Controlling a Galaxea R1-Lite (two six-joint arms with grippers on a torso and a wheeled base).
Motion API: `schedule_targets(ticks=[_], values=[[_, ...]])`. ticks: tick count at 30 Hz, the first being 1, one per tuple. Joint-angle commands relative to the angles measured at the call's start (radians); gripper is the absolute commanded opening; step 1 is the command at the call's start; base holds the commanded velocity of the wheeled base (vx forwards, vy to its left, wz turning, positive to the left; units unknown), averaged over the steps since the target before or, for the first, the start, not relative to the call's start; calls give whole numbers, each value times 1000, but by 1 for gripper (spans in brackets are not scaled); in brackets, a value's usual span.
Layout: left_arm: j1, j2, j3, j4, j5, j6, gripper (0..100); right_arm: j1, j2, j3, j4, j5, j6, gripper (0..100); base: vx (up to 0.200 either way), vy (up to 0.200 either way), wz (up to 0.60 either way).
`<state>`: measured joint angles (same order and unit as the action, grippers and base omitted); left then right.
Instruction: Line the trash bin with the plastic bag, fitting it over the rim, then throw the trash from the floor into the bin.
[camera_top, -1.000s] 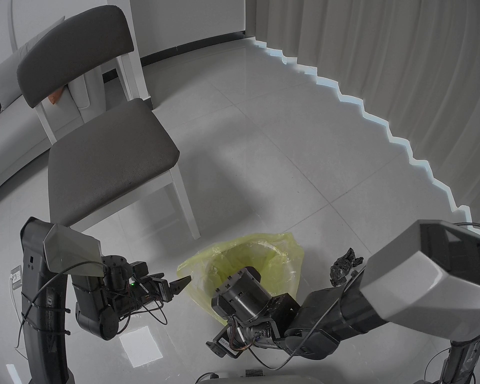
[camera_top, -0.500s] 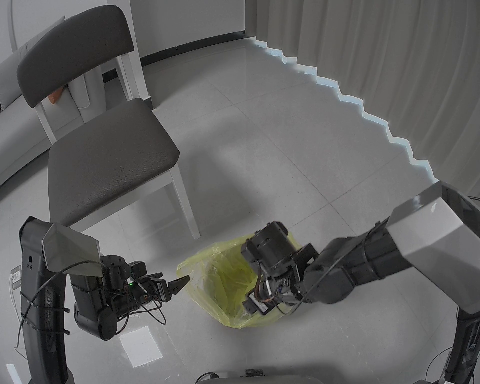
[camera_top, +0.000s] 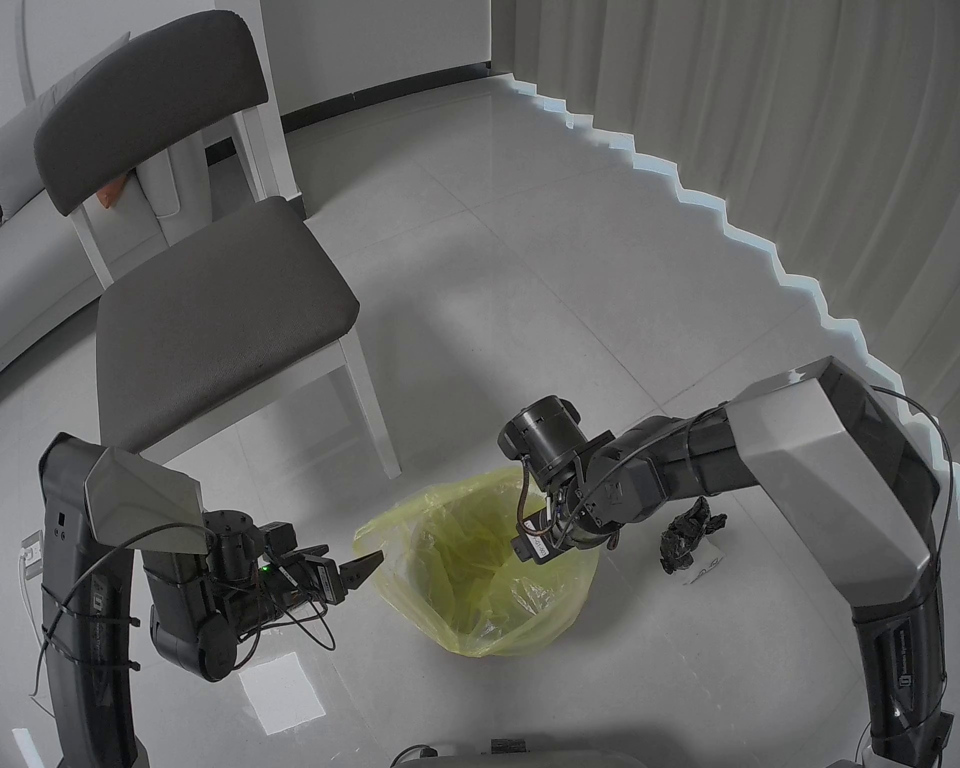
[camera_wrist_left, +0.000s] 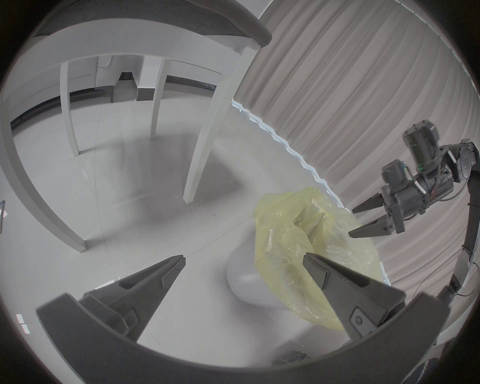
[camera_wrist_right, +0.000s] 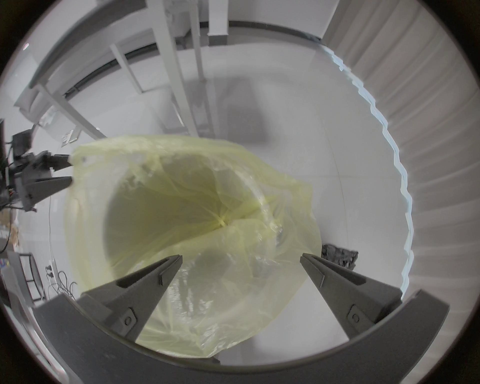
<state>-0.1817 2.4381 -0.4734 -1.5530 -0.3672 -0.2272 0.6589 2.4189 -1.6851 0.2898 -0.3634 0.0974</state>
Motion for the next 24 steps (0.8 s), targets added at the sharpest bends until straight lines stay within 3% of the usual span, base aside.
schedule_targets(ticks=[1,18,24], values=[[-5,4,-2,-18,-1,0,100,-38,86,-79,45,-9,33,100,0,0,0],[-2,2,-4,-18,-1,-3,100,-59,11,-28,49,-12,44,100,0,0,0],[-2,1,7,-18,1,-1,100,-105,9,25,43,-3,45,100,0,0,0]])
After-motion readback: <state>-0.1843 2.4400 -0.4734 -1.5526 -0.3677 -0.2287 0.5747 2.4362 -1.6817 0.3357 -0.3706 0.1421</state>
